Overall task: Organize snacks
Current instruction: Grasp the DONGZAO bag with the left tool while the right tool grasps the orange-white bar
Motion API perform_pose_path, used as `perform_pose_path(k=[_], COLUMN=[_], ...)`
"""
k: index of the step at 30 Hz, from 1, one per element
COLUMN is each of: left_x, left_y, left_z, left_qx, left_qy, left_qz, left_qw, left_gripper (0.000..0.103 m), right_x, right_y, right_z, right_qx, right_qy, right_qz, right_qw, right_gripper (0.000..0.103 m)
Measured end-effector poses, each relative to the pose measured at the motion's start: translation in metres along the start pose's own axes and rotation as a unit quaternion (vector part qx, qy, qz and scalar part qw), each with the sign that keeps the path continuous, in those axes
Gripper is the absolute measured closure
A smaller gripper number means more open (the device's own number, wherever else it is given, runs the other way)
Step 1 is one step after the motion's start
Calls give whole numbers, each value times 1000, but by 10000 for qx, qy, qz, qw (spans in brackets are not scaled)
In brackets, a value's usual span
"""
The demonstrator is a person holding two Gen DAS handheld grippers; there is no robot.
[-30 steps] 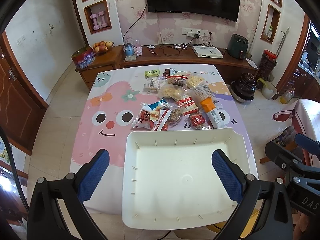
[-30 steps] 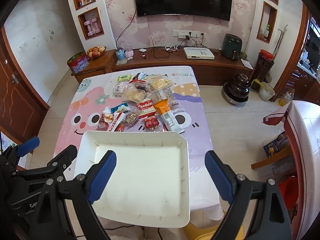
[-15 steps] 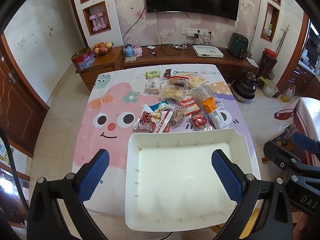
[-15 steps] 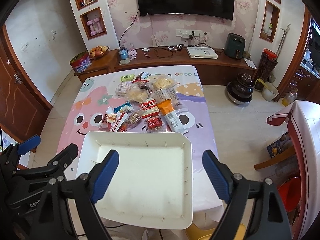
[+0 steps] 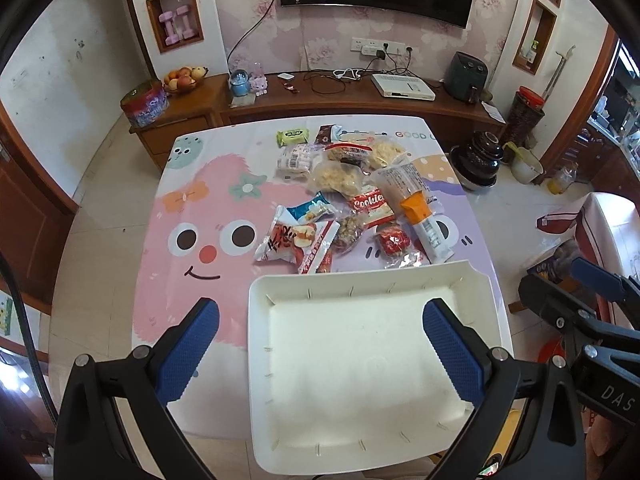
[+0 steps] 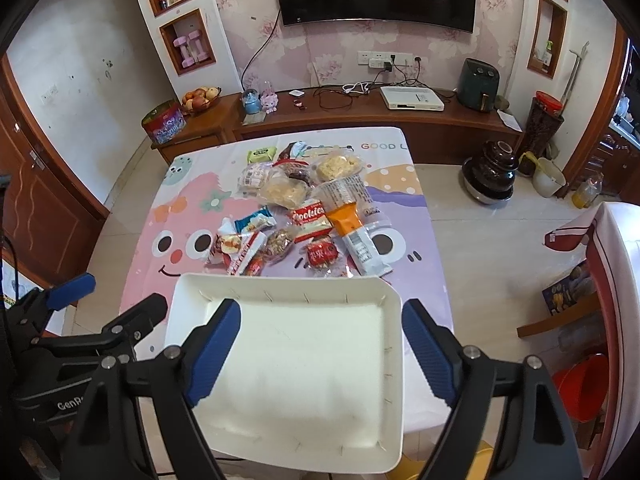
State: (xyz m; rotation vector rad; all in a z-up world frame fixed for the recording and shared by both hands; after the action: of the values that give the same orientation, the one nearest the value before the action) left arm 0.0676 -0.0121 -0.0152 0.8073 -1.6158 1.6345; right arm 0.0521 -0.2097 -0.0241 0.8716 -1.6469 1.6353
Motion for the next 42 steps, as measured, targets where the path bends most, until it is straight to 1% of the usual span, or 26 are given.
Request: perform_pose_path(k=[3,12,19,23,25,27,30,31,34,37,39,41,42], left_x=[-6,-33,-71,-107,-130,-149,-181,-195,-224,-245,-256,-266,-270], left_y=[-6,-28,-48,-53,-50,-49,-42,-38,-30,-27,-26,-27,-27], left_z=[0,-5,-34,-51,-58,-62,-64,-64,-61,-61,-61,-60,-59], left_qx=[-88,-387,-226,-243,-290,-333,-307,-277,-107,156,290,227,158], left_qy=[-13,-214,-232,-101,-64,0,126,177,255,340,350,263,253], left_qz=[41,170,40,-286,-538,-708,-1075,-1265,-1620,-1802,-1848,-1868,-1877], left_qw=[10000,9989,9995,9992,9981,9969,9937,9914,9864,9829,9817,9818,9818], left_gripper=[2,2,2,2,2,2,2,2,2,2,2,2,2], right_x=[-4,-22,-53,-74,-93,-111,-141,-150,-186,-217,-234,-249,-258], right_y=[-8,-38,-57,-66,-71,-74,-78,-79,-79,-77,-72,-63,-57], right_z=[-2,-3,9,19,24,29,32,33,38,47,53,56,59], right_qx=[51,259,366,431,425,434,401,401,432,373,427,510,556], right_qy=[16,113,271,377,363,340,220,233,304,210,194,173,233], right_qz=[42,117,-34,-142,-305,-476,-720,-787,-1061,-1376,-1558,-1764,-1877], right_qw=[10000,9995,9990,9983,9980,9973,9964,9958,9930,9896,9867,9828,9804], right_gripper=[20,20,20,20,20,20,20,20,20,20,20,20,20])
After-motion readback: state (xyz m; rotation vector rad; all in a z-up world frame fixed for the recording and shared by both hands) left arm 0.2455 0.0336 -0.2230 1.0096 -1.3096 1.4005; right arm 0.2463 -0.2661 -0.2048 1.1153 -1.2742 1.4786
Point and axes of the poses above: each gripper's, at about its wrist camera, not at the fingertips, and x roughly against the way its jaws point, z to its right, y to its underside, the point moved 3 cm from there along -x, roughly the way its jaws point, and after that the axes turned 6 degrees about z, right-handed, at the moved point
